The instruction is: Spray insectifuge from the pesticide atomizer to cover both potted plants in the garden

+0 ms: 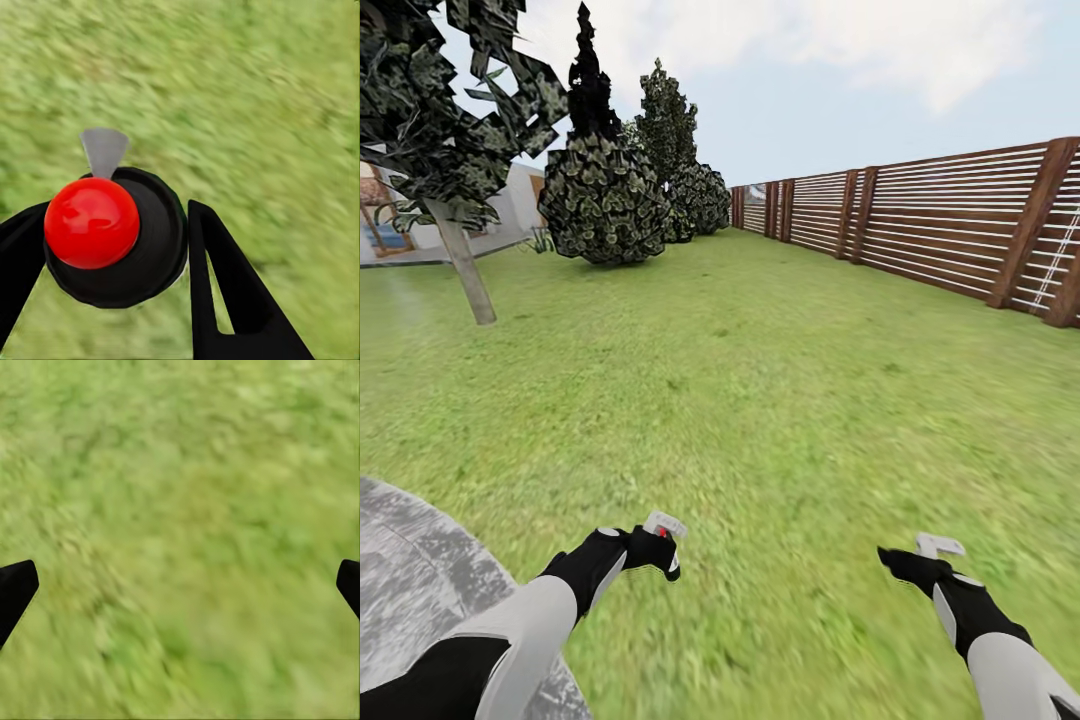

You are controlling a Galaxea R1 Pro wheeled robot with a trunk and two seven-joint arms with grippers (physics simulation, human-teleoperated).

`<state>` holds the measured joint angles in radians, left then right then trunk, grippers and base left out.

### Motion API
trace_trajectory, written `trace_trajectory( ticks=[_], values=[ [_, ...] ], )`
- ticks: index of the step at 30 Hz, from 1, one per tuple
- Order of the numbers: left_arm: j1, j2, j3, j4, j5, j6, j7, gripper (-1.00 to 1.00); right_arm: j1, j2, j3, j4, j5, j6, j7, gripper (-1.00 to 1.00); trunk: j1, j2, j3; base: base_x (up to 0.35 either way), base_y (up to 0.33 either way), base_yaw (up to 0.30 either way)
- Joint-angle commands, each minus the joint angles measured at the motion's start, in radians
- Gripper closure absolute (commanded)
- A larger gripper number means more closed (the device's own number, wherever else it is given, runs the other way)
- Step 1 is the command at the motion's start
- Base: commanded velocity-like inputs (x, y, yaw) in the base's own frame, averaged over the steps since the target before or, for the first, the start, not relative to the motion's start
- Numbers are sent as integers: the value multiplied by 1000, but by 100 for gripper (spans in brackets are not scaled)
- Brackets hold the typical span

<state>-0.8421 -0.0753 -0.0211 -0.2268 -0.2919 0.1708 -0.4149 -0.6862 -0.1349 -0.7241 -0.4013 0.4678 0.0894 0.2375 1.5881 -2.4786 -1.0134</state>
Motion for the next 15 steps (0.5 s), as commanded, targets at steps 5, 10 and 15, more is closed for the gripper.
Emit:
trace_trajectory(
  ticks=[5, 10, 15],
  values=[
    [0, 0, -2, -3, 1, 7, -2, 100, -1, 0, -10, -2, 5, 6, 5, -100, 0, 0, -1, 339, 0, 0],
    [0, 0, -2, -3, 1, 7, -2, 100, -1, -1, -11, -2, 3, 8, 6, -100, 0, 0, -1, 339, 0, 0],
    [0, 0, -2, -3, 1, 7, -2, 100, -1, 0, -11, -1, 5, 7, 4, -100, 0, 0, 0, 339, 0, -25]
  ],
)
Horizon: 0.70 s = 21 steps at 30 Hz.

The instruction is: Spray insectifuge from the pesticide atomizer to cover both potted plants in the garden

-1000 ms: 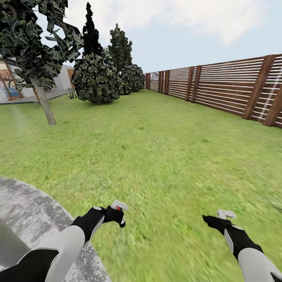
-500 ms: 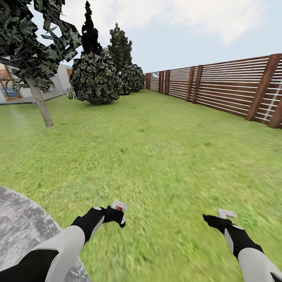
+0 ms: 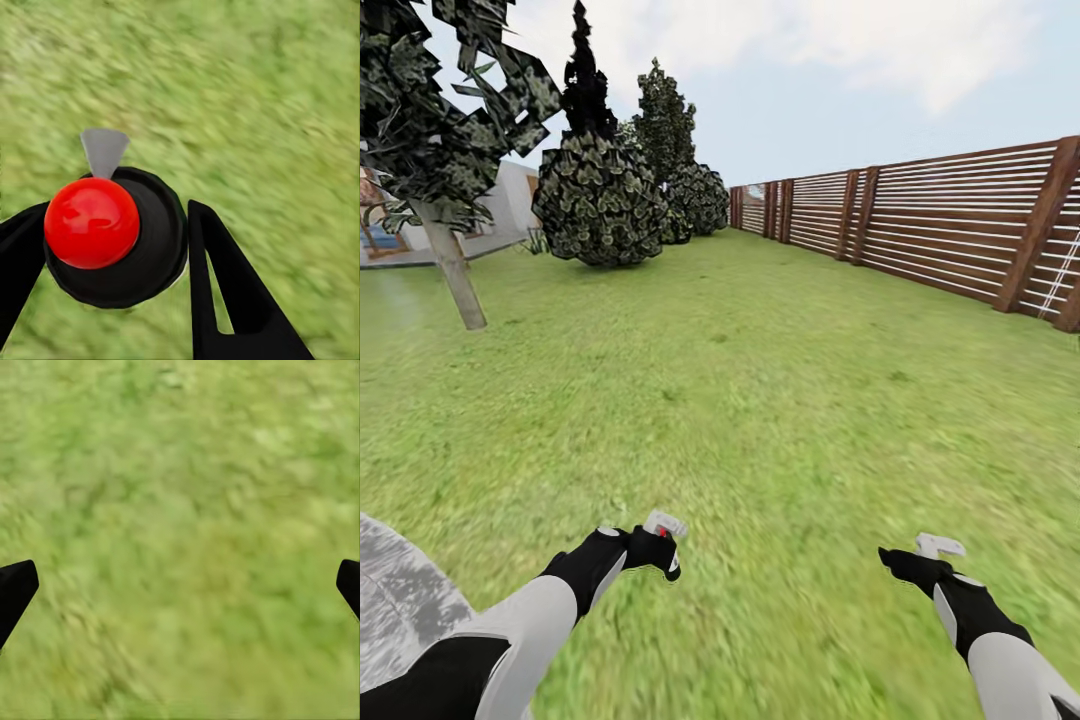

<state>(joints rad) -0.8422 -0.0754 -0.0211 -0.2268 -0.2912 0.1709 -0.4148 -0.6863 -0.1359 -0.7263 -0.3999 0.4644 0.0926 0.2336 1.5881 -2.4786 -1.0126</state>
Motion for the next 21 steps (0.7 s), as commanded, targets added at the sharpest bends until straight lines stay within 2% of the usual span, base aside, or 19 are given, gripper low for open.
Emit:
trace_trajectory(
  ticks=[1, 21],
  values=[
    [0, 0, -2, -3, 0, 7, -2, 100, -1, 1, -8, -2, 8, 4, 9, -100, 0, 0, 0, 339, 0, -139],
    [-1, 0, -2, -2, 1, 7, -2, 100, -1, 0, -9, 1, 7, 4, 7, -100, 0, 0, 18, 339, 0, -210]
  ],
)
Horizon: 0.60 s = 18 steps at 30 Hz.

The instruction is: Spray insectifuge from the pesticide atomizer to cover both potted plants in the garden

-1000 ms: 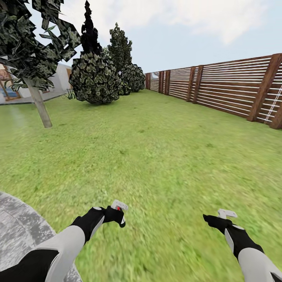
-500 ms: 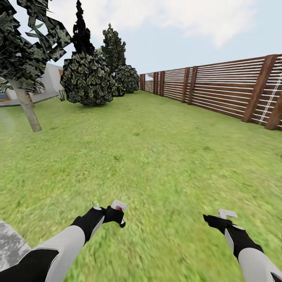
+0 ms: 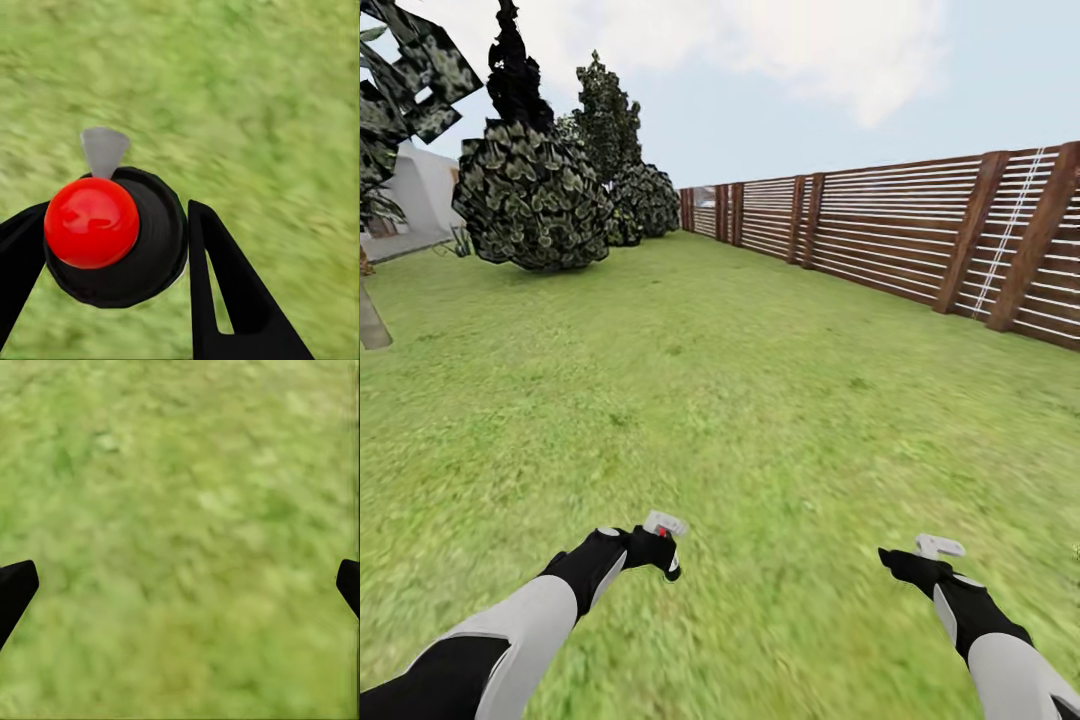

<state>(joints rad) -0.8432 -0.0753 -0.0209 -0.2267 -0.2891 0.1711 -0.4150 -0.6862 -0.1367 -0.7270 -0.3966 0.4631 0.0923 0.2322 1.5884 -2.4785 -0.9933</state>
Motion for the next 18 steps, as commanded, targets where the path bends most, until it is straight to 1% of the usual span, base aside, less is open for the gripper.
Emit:
trace_trajectory(
  ticks=[1, 12, 18],
  values=[
    [0, 0, -2, -3, -1, 7, -2, 100, -1, 1, -8, -2, 8, 4, 9, -100, 0, -1, 0, 339, 0, -216],
    [0, 1, -1, -3, -1, 7, -2, 100, -1, 1, -8, 0, 8, 4, 9, -100, 0, -1, 10, 339, 0, -213],
    [1, 1, -1, -2, -1, 7, -2, 100, -1, 2, -8, 5, 8, 4, 9, -100, 0, -1, 11, 339, 0, -48]
  ],
)
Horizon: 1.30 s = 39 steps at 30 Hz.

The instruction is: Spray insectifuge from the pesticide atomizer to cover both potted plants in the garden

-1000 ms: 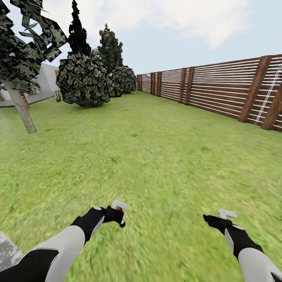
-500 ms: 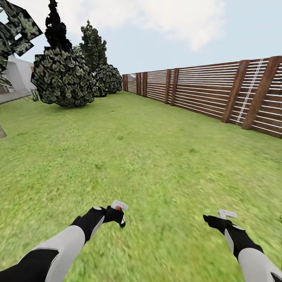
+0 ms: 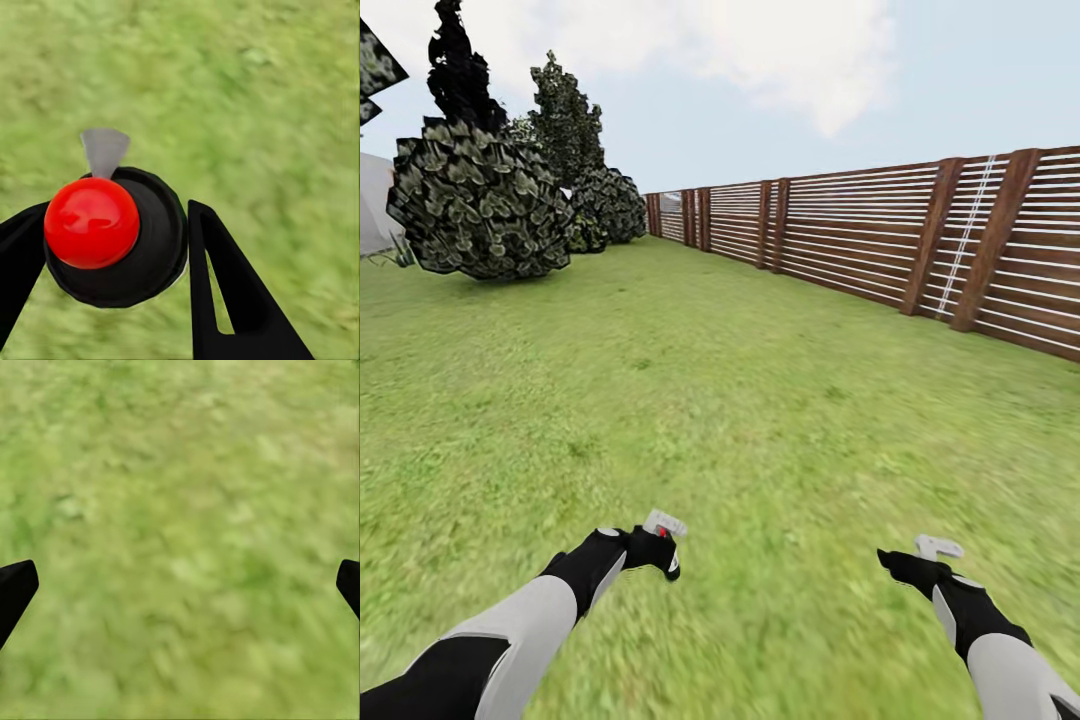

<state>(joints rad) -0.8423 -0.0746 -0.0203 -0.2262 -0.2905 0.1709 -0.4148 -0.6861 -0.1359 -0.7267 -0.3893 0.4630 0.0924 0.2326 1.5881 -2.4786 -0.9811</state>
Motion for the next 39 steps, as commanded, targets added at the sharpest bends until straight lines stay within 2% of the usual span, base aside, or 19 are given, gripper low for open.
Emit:
trace_trajectory(
  ticks=[1, 11, 39],
  values=[
    [0, 0, -2, -3, 1, 7, -2, 100, -1, 1, -8, -2, 8, 4, 8, -100, 0, 0, -1, 339, 0, -4],
    [0, 0, -1, -2, 1, 7, -2, 100, -1, 1, -8, -1, 8, 4, 8, -100, 0, 0, 1, 339, 0, -59],
    [0, 1, -1, -2, 1, 7, -2, 100, -1, 1, -8, 0, 8, 4, 8, -100, 0, 0, 15, 339, 0, -246]
  ],
)
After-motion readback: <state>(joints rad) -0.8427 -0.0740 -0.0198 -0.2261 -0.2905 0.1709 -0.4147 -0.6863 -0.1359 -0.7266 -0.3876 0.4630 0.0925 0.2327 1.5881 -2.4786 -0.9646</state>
